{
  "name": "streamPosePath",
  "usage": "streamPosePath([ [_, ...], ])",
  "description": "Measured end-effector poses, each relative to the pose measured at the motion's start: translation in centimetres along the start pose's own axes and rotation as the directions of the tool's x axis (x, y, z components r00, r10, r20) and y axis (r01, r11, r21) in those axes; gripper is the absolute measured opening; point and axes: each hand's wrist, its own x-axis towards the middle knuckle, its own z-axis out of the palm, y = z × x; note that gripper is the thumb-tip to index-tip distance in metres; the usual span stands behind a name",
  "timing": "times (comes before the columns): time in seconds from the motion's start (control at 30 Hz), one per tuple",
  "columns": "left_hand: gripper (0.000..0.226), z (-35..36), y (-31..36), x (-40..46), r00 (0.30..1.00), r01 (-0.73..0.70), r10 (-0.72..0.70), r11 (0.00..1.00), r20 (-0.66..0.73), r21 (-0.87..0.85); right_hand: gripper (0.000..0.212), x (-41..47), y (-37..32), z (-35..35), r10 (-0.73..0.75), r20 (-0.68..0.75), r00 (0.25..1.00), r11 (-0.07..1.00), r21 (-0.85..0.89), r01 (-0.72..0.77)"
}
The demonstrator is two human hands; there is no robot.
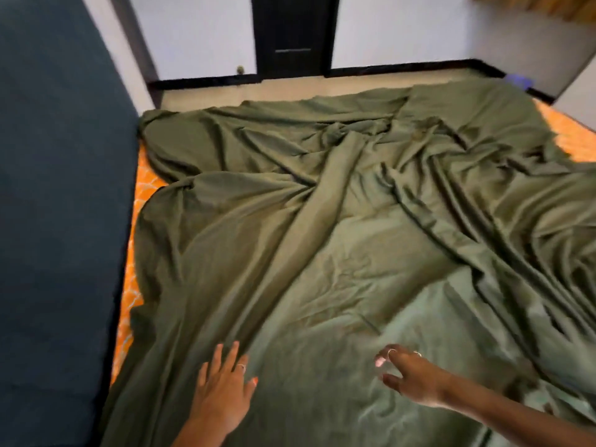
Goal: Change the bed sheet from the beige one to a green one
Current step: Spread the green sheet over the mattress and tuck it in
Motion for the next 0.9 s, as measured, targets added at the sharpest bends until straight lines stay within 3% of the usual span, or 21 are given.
streamPosePath([
  [0.1,0.056,-2.3,5.5,-0.5,0.999,-0.036,0.036,0.999,0.003,0.038,0.023,-5.1,5.8,-1.7,0.11,-0.013,0.994,0.993,0.053,-0.109],
  [0.2,0.056,-3.1,12.5,-0.7,0.995,-0.102,0.102,0.99,0.01,0.098,0.062,-9.8,12.9,-2.9,0.216,-0.083,0.973,0.97,0.131,-0.205],
  [0.3,0.056,-2.3,22.0,-1.3,0.979,-0.203,0.204,0.97,0.005,0.134,0.063,-14.5,21.5,-3.7,0.3,-0.139,0.944,0.943,0.196,-0.271],
  [0.5,0.056,1.2,43.9,-3.7,0.943,-0.329,0.33,0.925,0.027,0.191,0.042,-22.9,37.4,-5.6,0.398,-0.228,0.888,0.894,0.312,-0.321],
  [0.6,0.056,3.6,55.2,-6.1,0.906,-0.424,0.418,0.893,0.07,0.153,0.06,-27.7,44.5,-5.5,0.431,-0.252,0.866,0.869,0.373,-0.324],
  [0.67,0.057,4.9,62.2,-7.5,0.87,-0.494,0.484,0.855,0.095,0.157,0.059,-31.0,49.2,-5.1,0.447,-0.249,0.859,0.854,0.406,-0.326],
  [0.77,0.058,6.3,70.1,-8.2,0.809,-0.588,0.572,0.779,0.136,0.219,0.034,-34.6,55.7,-4.4,0.51,-0.248,0.824,0.811,0.457,-0.364],
  [0.9,0.058,7.3,76.7,-7.1,0.794,-0.607,0.587,0.766,0.156,0.211,0.029,-36.0,62.5,-4.6,0.562,-0.275,0.78,0.774,0.507,-0.379],
])
